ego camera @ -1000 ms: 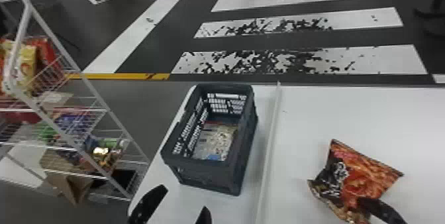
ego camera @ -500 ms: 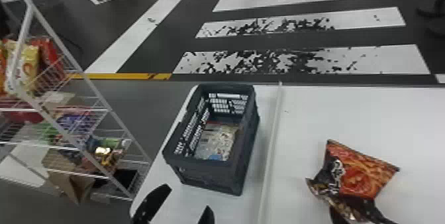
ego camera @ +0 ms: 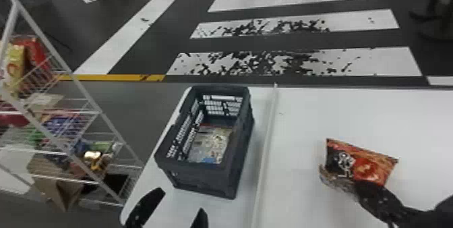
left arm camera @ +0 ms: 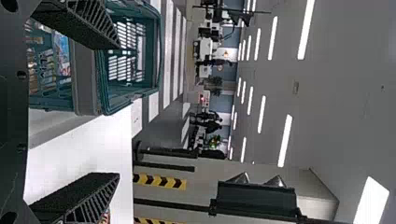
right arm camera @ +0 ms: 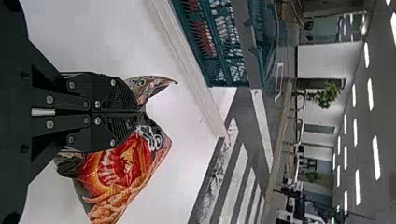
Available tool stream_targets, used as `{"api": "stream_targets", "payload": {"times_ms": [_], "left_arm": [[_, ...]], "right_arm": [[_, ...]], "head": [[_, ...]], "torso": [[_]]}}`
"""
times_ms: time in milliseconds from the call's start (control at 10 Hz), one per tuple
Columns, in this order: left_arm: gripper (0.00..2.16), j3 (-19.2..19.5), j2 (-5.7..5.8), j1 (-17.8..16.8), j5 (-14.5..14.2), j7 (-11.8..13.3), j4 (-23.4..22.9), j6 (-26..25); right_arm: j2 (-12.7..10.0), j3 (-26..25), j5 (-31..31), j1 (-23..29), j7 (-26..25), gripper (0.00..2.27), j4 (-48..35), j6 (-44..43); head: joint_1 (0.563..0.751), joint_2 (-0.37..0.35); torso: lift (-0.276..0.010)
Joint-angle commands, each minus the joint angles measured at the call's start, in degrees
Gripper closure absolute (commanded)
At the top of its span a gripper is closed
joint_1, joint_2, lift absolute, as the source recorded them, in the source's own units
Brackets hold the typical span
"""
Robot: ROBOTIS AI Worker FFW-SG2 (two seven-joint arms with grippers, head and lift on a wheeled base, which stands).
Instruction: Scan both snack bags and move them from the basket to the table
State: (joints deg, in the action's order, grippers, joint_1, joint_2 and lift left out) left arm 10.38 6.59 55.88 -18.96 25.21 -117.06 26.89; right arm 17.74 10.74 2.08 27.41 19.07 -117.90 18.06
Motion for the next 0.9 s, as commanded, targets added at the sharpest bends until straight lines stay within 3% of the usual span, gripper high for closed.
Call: {"api": "stream_targets", "payload": {"times_ms": [0, 400, 700, 800], "left_arm": [[0.01, -0.71, 0.0, -1.12, -0.03, 0.01, 0.51, -0.48], [0.02, -2.38, 0.09, -2.97, 0.94, 0.01, 1.39, -2.42], [0.02, -2.38, 0.09, -2.97, 0.94, 1.42, 2.62, -2.24], [0.02, -2.29, 0.18, -2.97, 0.94, 1.51, 2.71, -2.24]], "right_arm": [[-4.21, -4.76, 5.48, 1.16, 2.03, 2.25, -5.5, 8.79], [-10.36, -13.29, 25.52, -1.83, 1.94, 2.25, -12.09, 30.77], [-13.79, -17.33, 32.9, -6.31, 1.23, 2.25, -11.91, 37.09], [-15.28, -21.29, 37.73, -8.33, 0.97, 2.25, -9.54, 38.32]], "head": [[0.695, 0.264], [0.695, 0.23], [0.695, 0.233], [0.695, 0.233]], "torso": [[-0.098], [-0.098], [-0.098], [-0.098]]}}
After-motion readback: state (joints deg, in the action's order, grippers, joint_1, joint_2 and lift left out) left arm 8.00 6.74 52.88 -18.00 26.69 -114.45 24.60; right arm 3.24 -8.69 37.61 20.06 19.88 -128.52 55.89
